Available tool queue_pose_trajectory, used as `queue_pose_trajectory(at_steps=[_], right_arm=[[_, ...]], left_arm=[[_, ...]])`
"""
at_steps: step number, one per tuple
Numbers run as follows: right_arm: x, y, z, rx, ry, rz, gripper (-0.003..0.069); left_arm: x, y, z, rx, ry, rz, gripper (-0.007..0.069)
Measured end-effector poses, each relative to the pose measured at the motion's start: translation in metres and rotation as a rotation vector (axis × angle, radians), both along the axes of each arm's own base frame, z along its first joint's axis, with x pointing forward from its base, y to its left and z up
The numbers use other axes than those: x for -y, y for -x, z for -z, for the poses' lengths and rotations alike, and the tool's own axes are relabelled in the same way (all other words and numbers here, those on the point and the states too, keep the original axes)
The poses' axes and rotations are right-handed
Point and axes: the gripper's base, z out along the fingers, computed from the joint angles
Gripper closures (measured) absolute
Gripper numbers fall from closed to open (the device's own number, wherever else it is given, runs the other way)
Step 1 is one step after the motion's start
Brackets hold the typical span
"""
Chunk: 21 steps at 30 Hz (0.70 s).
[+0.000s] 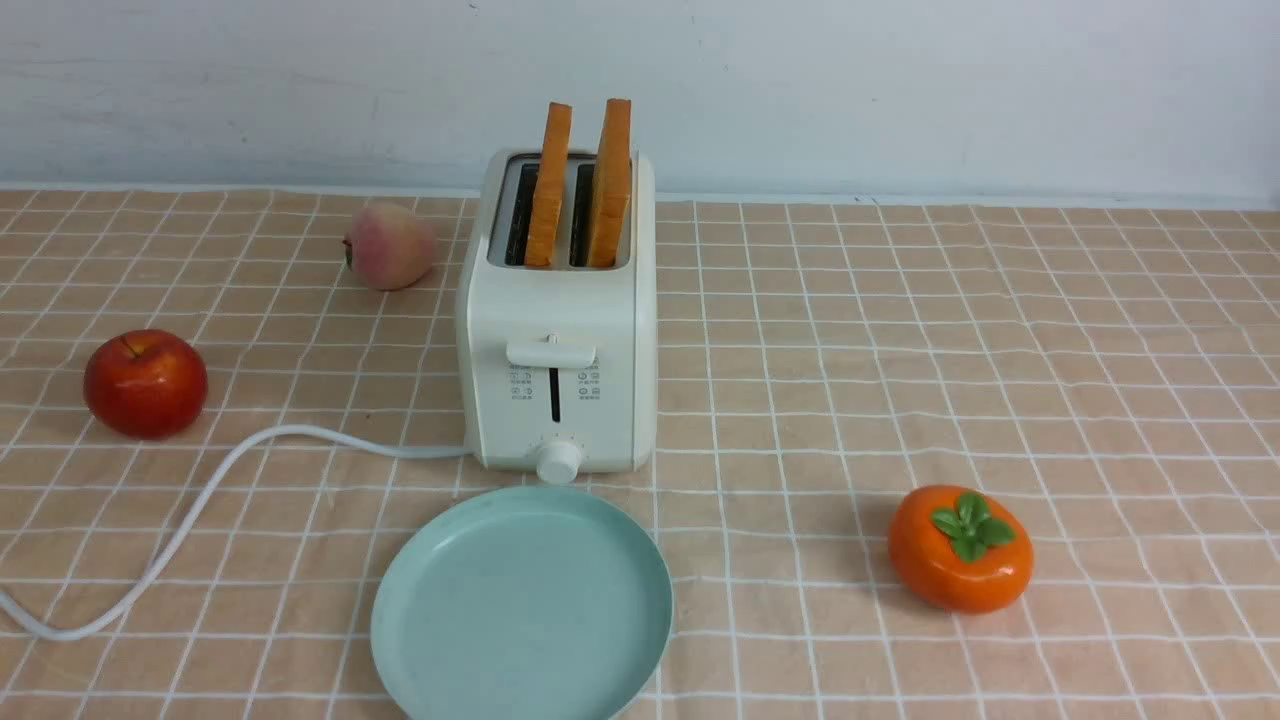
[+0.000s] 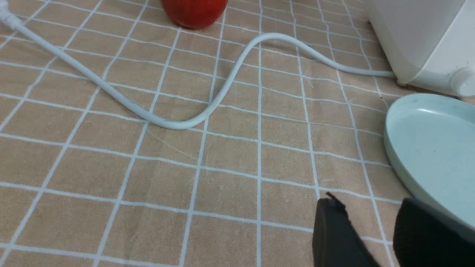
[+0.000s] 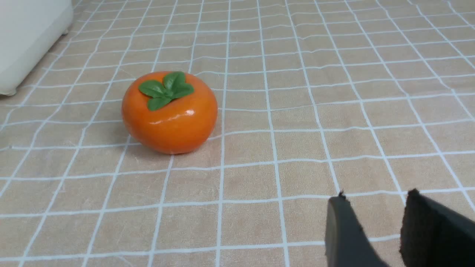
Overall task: Take toasted bread from bread machine on light coffee tablecloth place on plate.
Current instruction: 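Reach for a toast slice standing in the toaster with the left gripper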
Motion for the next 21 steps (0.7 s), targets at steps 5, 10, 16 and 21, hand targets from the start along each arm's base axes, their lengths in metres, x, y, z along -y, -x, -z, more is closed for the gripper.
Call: queue_pose_trajectory(at_steps=[5, 10, 16, 21], right_arm=[[0.0, 0.0, 0.0, 0.0, 0.0, 0.0, 0.0419], [0.0, 0.0, 0.0, 0.0, 0.0, 0.0, 0.0419], [0.0, 0.0, 0.0, 0.0, 0.0, 0.0, 0.0419], [0.0, 0.0, 0.0, 0.0, 0.0, 0.0, 0.0419]], left_arm=[[0.0, 0.0, 0.0, 0.0, 0.0, 0.0, 0.0386], [0.0, 0.0, 0.0, 0.0, 0.0, 0.0, 0.0386], [-0.001, 0.0, -0.001, 0.009, -0.015, -0.001, 0.0386], [0.001, -0.003, -0.011, 0.117, 0.119, -0.026, 0.0386]])
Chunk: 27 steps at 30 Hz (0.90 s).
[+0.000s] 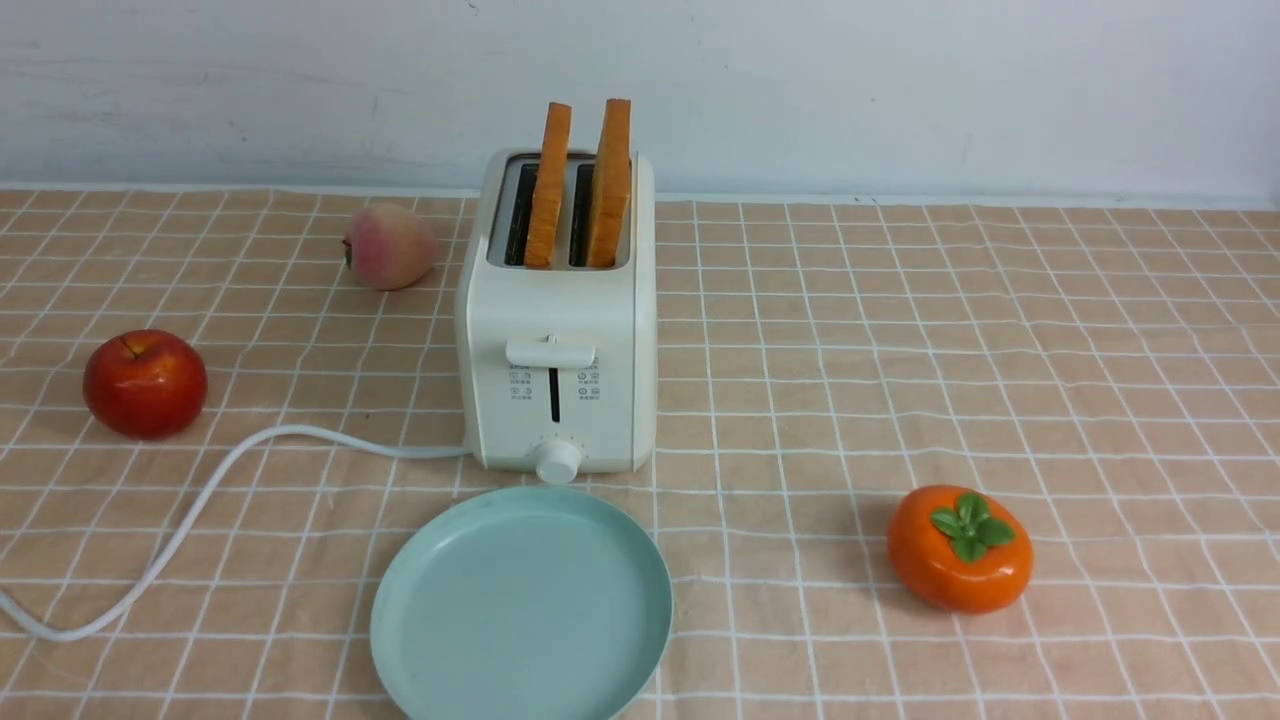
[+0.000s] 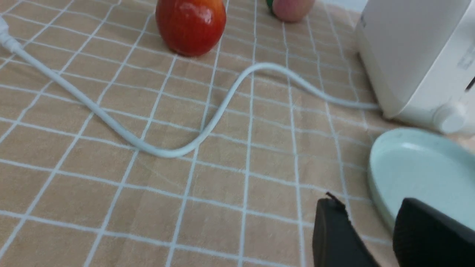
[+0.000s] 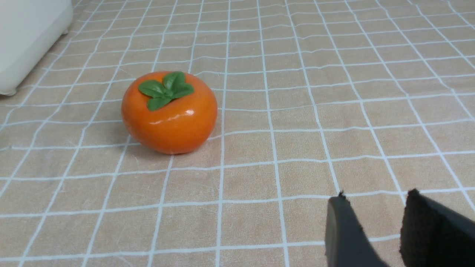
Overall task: Take toasted bread from bread machine on light coffee tablecloth place on plate.
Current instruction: 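Reach for a toast slice standing in the toaster with the left gripper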
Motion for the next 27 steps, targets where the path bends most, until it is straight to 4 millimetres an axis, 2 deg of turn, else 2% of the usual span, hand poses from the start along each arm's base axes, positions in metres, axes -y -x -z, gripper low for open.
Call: queue_pose_trajectory(at_steps=[6, 11, 13, 15, 16, 18, 21, 24, 27], right_arm=[[0.0, 0.0, 0.0, 0.0, 0.0, 0.0, 0.0419], [0.0, 0.0, 0.0, 0.001, -0.014, 0.001, 0.0419], [-0.002, -0.001, -0.002, 0.023, -0.094, 0.007, 0.0419], [-0.005, -0.003, -0.008, 0.096, -0.323, 0.025, 0.0419], [-0.005, -0.003, -0.009, 0.104, -0.339, 0.027, 0.0419], [-0.005, -0.004, -0.018, 0.197, -0.485, 0.043, 0.0419], [-0.002, -0.004, -0.026, 0.29, -0.535, 0.055, 0.0419], [-0.001, -0.004, -0.03, 0.335, -0.514, 0.056, 0.0419], [0.001, -0.004, -0.034, 0.387, -0.544, 0.066, 0.0419]], left_arm=[[-0.001, -0.002, -0.016, 0.168, 0.241, -0.034, 0.0386], [-0.003, -0.001, -0.027, 0.293, 0.301, -0.051, 0.0386], [-0.005, -0.001, -0.032, 0.348, 0.311, -0.058, 0.0386], [-0.006, 0.0, -0.036, 0.395, 0.317, -0.064, 0.0386], [-0.006, 0.0, -0.037, 0.398, 0.318, -0.065, 0.0386], [-0.007, 0.0, -0.039, 0.424, 0.322, -0.068, 0.0386], [-0.007, 0.001, -0.041, 0.444, 0.331, -0.072, 0.0391], [-0.008, 0.001, -0.04, 0.442, 0.352, -0.075, 0.0421], [-0.01, 0.002, -0.044, 0.484, 0.433, -0.086, 0.054]])
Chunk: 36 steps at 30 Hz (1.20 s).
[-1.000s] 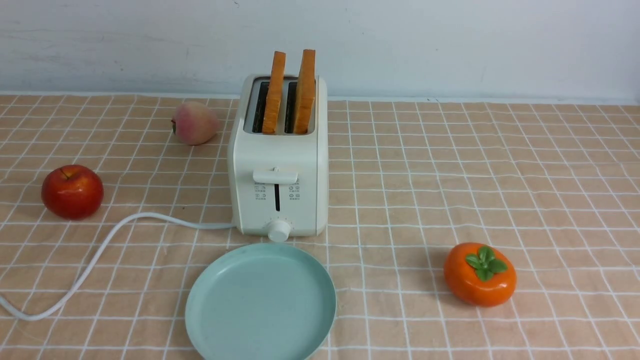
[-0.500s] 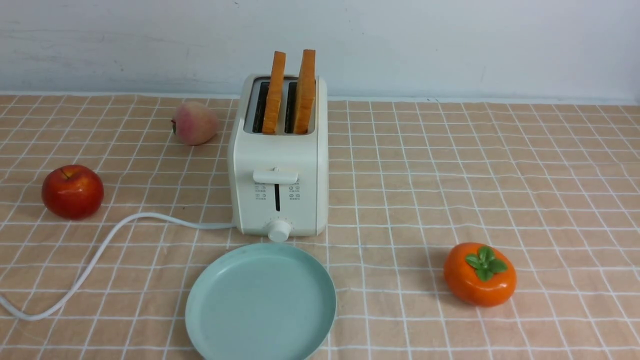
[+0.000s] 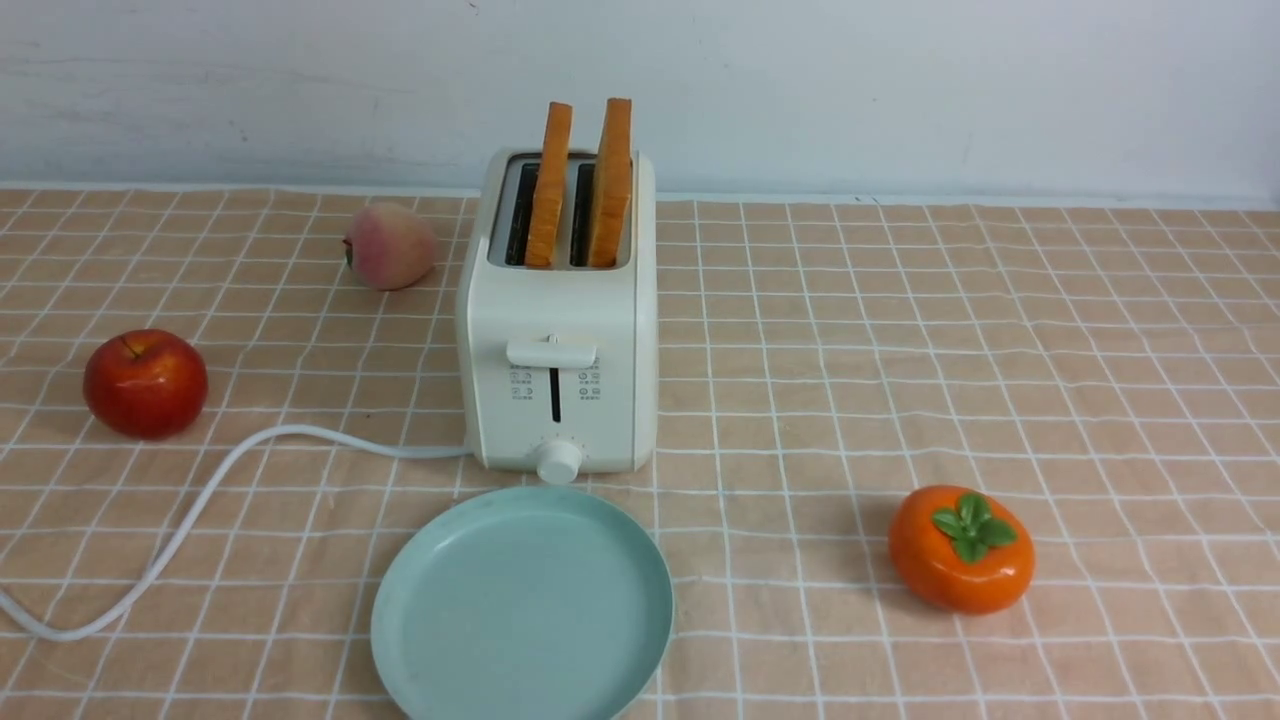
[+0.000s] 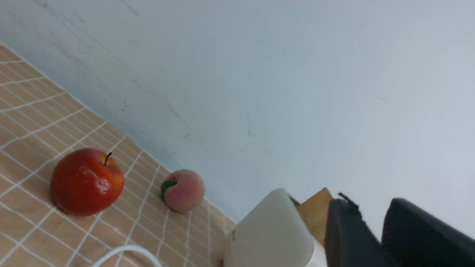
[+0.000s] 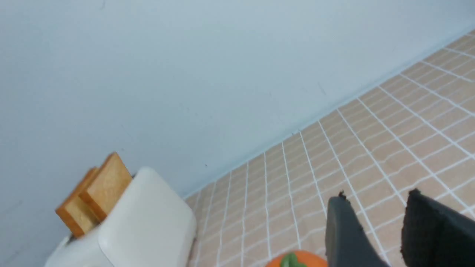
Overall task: Take toasted bread from bread machine on light coffee tablecloth place on plate.
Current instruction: 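Reach for a toast slice standing in the toaster with the left gripper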
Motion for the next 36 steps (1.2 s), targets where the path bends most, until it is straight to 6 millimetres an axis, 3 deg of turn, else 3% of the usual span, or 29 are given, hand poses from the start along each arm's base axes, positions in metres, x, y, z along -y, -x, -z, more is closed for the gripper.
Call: queue_pose_trajectory(at_steps=[1, 2, 4, 7, 8, 11, 12, 13, 15, 16, 18, 19, 20, 21, 23, 27, 30, 36], right_arm=[[0.0, 0.0, -0.001, 0.006, -0.013, 0.002, 0.0419], [0.001, 0.0, -0.002, 0.024, -0.08, 0.005, 0.0419], [0.001, 0.001, -0.007, 0.028, -0.163, -0.009, 0.043], [-0.005, 0.006, -0.039, 0.012, -0.162, -0.071, 0.0489], [-0.008, 0.007, -0.059, -0.012, -0.124, -0.1, 0.053], [-0.015, 0.004, -0.11, -0.098, 0.039, -0.159, 0.0643], [-0.015, 0.001, -0.108, -0.123, 0.051, -0.164, 0.0649], [-0.018, -0.009, -0.125, -0.21, 0.129, -0.199, 0.0671], [-0.023, -0.031, -0.14, -0.386, 0.199, -0.272, 0.0675], [-0.024, -0.033, -0.144, -0.393, 0.203, -0.278, 0.0675], [-0.03, -0.063, -0.143, -0.633, 0.235, -0.38, 0.0674], [-0.03, -0.065, -0.144, -0.641, 0.238, -0.386, 0.0673], [-0.033, -0.08, -0.138, -0.725, 0.261, -0.435, 0.0673], [-0.033, -0.082, -0.137, -0.733, 0.264, -0.44, 0.0673], [-0.036, -0.096, -0.129, -0.782, 0.278, -0.492, 0.0669], [-0.042, -0.108, -0.122, -0.806, 0.238, -0.553, 0.0667], [-0.043, -0.11, -0.121, -0.79, 0.247, -0.572, 0.0667], [-0.045, -0.113, -0.123, -0.729, 0.242, -0.583, 0.0662]], left_arm=[[0.0, 0.0, -0.001, 0.006, 0.003, -0.001, 0.055], [-0.002, 0.002, -0.006, 0.056, 0.028, -0.01, 0.0624], [-0.001, 0.005, -0.02, 0.092, 0.025, -0.005, 0.0638], [0.005, 0.011, -0.051, 0.04, -0.043, 0.041, 0.0638], [0.007, 0.012, -0.07, -0.019, -0.085, 0.064, 0.0638], [0.014, 0.0, -0.096, -0.295, -0.15, 0.131, 0.0638], [0.014, -0.003, -0.099, -0.341, -0.159, 0.142, 0.0638], [0.017, -0.015, -0.106, -0.514, -0.194, 0.181, 0.0638], [0.021, -0.034, -0.11, -0.79, -0.239, 0.256, 0.0638], [0.021, -0.035, -0.114, -0.802, -0.244, 0.261, 0.0638], [0.024, -0.06, -0.118, -1.05, -0.289, 0.346, 0.0638], [0.024, -0.06, -0.12, -1.043, -0.29, 0.344, 0.0638], [0.025, -0.077, -0.12, -1.124, -0.314, 0.368, 0.0638], [0.025, -0.08, -0.122, -1.124, -0.318, 0.368, 0.0638], [0.024, -0.107, -0.126, -1.173, -0.344, 0.368, 0.0638], [0.035, -0.148, -0.143, -1.132, -0.429, 0.408, 0.0638], [0.049, -0.166, -0.153, -1.092, -0.483, 0.455, 0.0638], [0.1, -0.226, -0.176, -0.919, -0.6, 0.545, 0.0638]])
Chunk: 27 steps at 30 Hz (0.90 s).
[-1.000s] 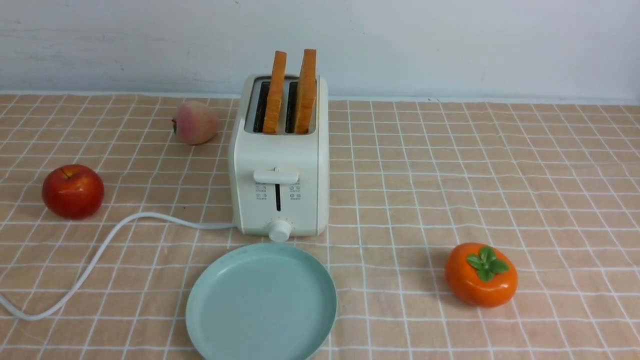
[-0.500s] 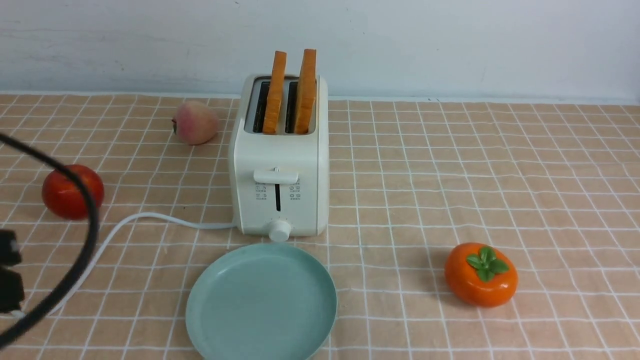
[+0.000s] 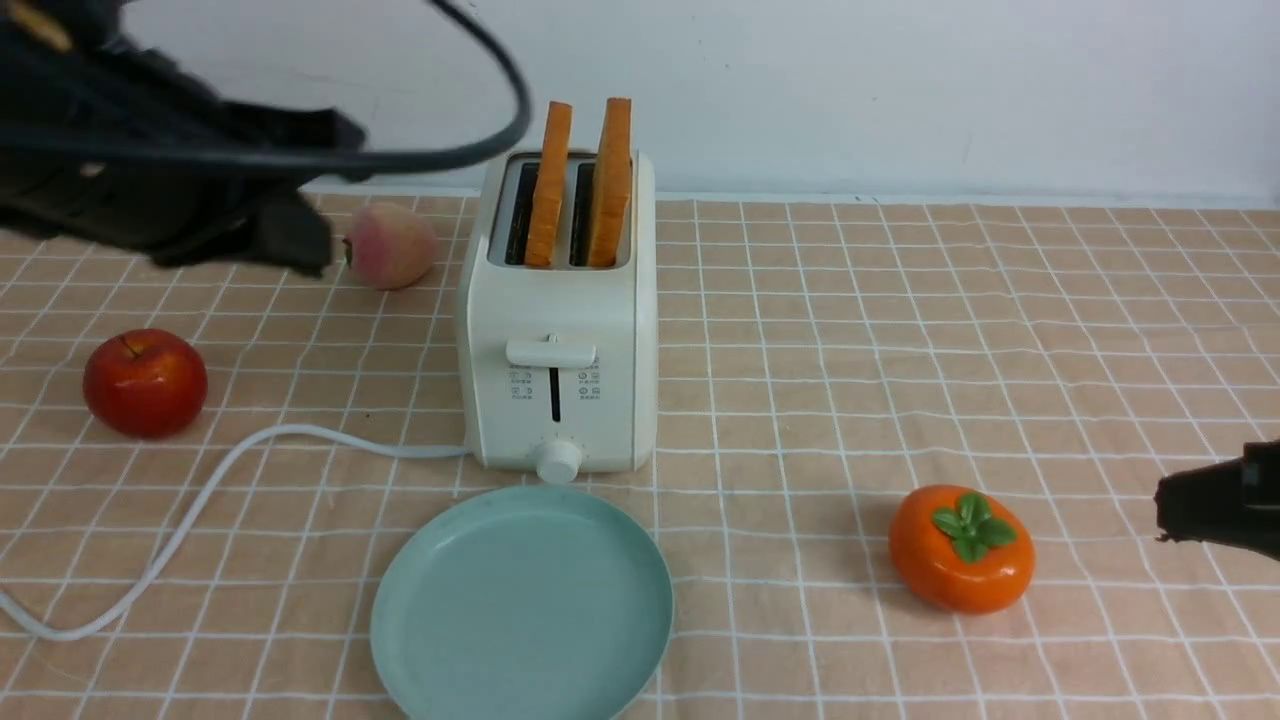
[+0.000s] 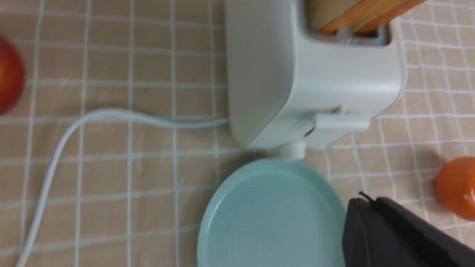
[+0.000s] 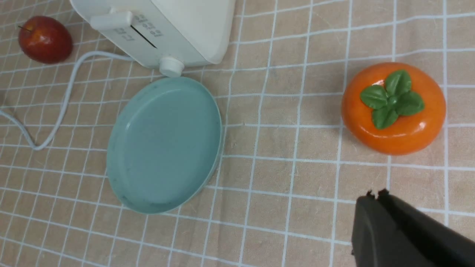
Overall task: Take toasted bread from bread machine on light coffee tablecloth place on plate.
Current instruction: 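Reach for a toast slice standing in the toaster with the left gripper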
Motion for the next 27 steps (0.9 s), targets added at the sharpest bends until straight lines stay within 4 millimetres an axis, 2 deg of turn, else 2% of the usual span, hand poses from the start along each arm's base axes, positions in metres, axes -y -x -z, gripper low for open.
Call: queue_pose_trajectory(at_steps=[4, 7, 9, 12, 13, 15, 17, 20, 23, 27], right_arm=[[0.0, -0.001, -0.001, 0.009, -0.003, 0.005, 0.0659], [0.0, -0.001, -0.001, 0.015, -0.006, 0.008, 0.0658], [0.0, -0.001, -0.001, 0.018, -0.008, 0.009, 0.0657], [0.0, -0.001, -0.001, 0.019, -0.008, 0.01, 0.0657], [0.0, -0.002, -0.001, 0.02, -0.008, 0.011, 0.0657], [0.0, -0.002, -0.001, 0.023, -0.009, 0.013, 0.0657], [0.0, -0.002, -0.002, 0.026, -0.01, 0.016, 0.0655], [0.001, -0.003, -0.002, 0.032, -0.011, 0.021, 0.0654], [0.001, -0.004, -0.003, 0.044, -0.012, 0.03, 0.0652], [0.001, -0.004, -0.003, 0.049, -0.012, 0.034, 0.0646]], left_arm=[[0.021, -0.035, 0.005, 0.05, -0.045, 0.044, 0.0624], [0.034, -0.061, 0.016, 0.072, -0.068, 0.058, 0.0544], [0.043, -0.081, 0.026, 0.095, -0.086, 0.064, 0.0428], [0.049, -0.096, 0.034, 0.111, -0.087, 0.063, 0.0318], [0.052, -0.105, 0.041, 0.116, -0.088, 0.061, 0.0237], [0.056, -0.116, 0.052, 0.114, -0.09, 0.06, 0.0145], [0.058, -0.124, 0.063, 0.107, -0.093, 0.059, 0.0095], [0.061, -0.131, 0.073, 0.102, -0.092, 0.058, 0.0066], [0.063, -0.136, 0.08, 0.107, -0.092, 0.057, 0.0074], [0.063, -0.138, 0.081, 0.109, -0.092, 0.055, 0.0275]])
